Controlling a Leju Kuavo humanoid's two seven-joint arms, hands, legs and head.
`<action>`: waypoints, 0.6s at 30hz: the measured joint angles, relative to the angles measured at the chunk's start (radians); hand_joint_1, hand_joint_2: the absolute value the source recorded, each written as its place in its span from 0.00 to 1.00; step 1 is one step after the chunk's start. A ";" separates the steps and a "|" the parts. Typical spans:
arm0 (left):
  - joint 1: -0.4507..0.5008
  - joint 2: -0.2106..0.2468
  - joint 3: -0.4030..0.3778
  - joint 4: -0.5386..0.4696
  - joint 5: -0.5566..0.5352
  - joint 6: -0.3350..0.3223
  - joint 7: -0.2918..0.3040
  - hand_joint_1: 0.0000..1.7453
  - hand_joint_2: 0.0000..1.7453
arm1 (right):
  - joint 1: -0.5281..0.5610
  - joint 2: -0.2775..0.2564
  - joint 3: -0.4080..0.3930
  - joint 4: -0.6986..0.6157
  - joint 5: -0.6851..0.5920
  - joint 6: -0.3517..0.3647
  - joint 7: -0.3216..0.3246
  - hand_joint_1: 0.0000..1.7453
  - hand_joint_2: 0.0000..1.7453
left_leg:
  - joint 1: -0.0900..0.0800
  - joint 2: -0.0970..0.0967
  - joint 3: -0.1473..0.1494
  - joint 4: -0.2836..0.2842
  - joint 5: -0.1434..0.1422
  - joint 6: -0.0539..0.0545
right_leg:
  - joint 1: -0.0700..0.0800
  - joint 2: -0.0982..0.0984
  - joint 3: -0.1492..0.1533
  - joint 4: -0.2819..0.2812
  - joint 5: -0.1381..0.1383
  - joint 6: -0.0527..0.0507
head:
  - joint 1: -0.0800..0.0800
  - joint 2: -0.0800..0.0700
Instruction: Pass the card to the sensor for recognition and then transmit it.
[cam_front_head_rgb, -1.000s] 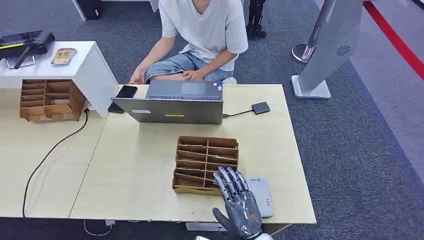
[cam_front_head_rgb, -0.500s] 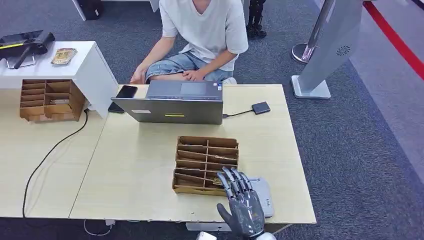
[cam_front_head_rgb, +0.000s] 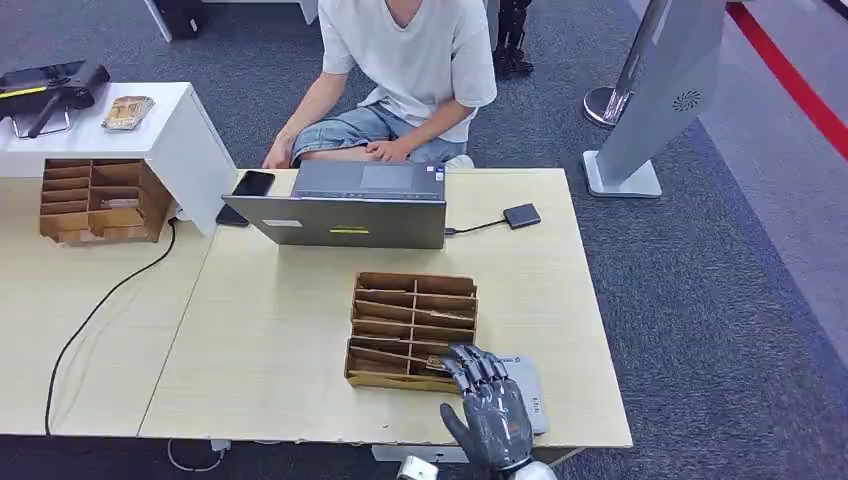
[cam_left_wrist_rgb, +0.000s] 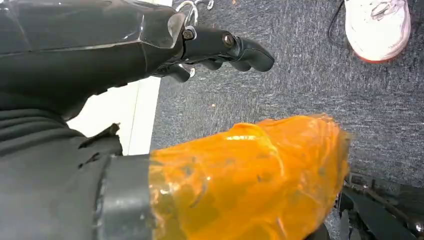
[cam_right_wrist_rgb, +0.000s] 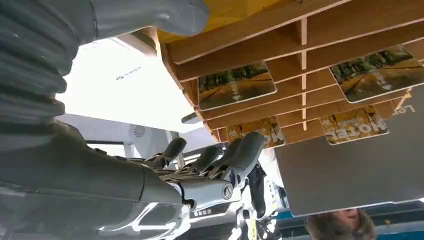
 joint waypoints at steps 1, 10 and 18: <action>0.000 0.000 0.000 0.000 -0.001 -0.001 0.000 0.00 0.00 | -0.002 0.000 0.000 0.003 -0.004 0.000 0.000 0.30 1.00 | 0.000 0.000 0.000 0.000 0.000 0.000 | 0.000 0.000 0.000 0.000 0.000 0.000 | 0.000 0.000; 0.000 0.000 0.000 0.000 -0.008 -0.004 0.000 0.00 0.00 | -0.024 0.009 -0.005 0.034 -0.016 0.000 -0.006 0.22 1.00 | 0.000 0.000 0.000 0.000 0.000 0.000 | 0.000 0.000 0.000 0.000 0.000 0.000 | 0.000 0.000; -0.001 0.000 0.000 0.000 -0.017 -0.008 0.000 0.00 0.00 | -0.046 0.019 -0.012 0.058 -0.021 0.000 -0.014 0.18 1.00 | 0.000 0.000 0.000 0.000 0.000 0.000 | 0.000 0.000 0.000 0.000 0.000 0.000 | 0.000 0.000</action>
